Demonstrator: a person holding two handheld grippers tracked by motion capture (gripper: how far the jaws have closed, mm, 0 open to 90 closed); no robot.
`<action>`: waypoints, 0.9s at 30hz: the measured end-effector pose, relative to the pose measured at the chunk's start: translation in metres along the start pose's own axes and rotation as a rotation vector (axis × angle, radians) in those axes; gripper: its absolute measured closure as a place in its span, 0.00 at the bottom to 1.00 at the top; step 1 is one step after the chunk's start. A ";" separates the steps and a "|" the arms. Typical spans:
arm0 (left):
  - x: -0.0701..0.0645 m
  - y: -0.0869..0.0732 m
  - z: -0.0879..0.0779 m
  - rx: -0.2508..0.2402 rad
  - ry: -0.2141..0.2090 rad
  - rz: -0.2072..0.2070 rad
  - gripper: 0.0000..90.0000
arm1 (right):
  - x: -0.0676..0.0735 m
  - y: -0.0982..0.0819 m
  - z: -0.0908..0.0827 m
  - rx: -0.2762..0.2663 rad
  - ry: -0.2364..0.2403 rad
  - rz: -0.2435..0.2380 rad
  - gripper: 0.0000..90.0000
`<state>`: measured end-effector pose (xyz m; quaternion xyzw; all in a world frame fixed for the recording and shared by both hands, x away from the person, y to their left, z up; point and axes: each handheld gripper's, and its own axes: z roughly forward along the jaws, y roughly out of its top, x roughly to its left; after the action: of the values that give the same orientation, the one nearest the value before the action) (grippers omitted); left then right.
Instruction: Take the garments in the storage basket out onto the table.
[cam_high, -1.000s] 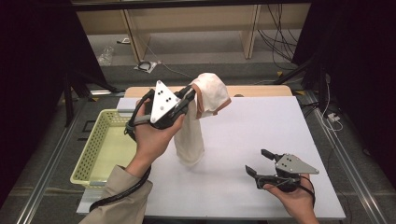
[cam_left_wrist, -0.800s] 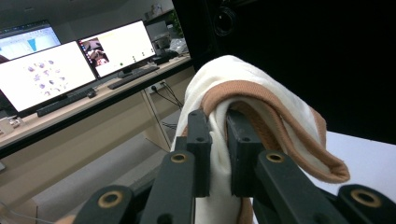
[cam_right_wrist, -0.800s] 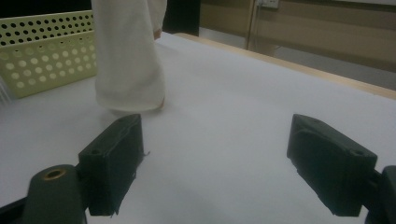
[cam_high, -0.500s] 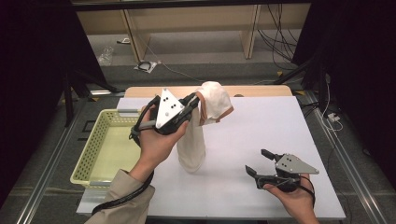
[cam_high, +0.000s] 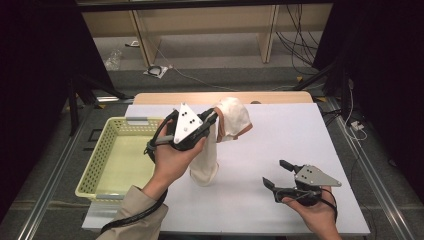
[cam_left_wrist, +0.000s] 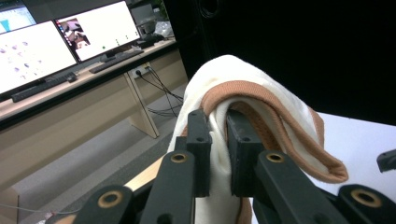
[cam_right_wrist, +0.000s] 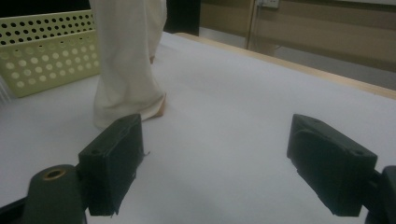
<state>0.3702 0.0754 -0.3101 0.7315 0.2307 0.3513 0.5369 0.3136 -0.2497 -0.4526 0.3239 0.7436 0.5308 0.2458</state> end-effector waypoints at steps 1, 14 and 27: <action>-0.001 -0.002 0.001 0.005 -0.004 0.001 0.90 | 0.000 0.000 0.000 0.001 0.000 0.001 0.22; -0.014 -0.020 0.010 0.053 -0.041 -0.006 0.90 | 0.000 0.000 0.000 0.002 0.000 0.000 0.22; -0.022 -0.039 0.020 0.114 -0.064 -0.013 0.90 | 0.000 0.000 0.000 0.002 0.000 0.001 0.22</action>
<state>0.3723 0.0593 -0.3563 0.7703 0.2378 0.3107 0.5035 0.3135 -0.2493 -0.4528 0.3243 0.7440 0.5303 0.2452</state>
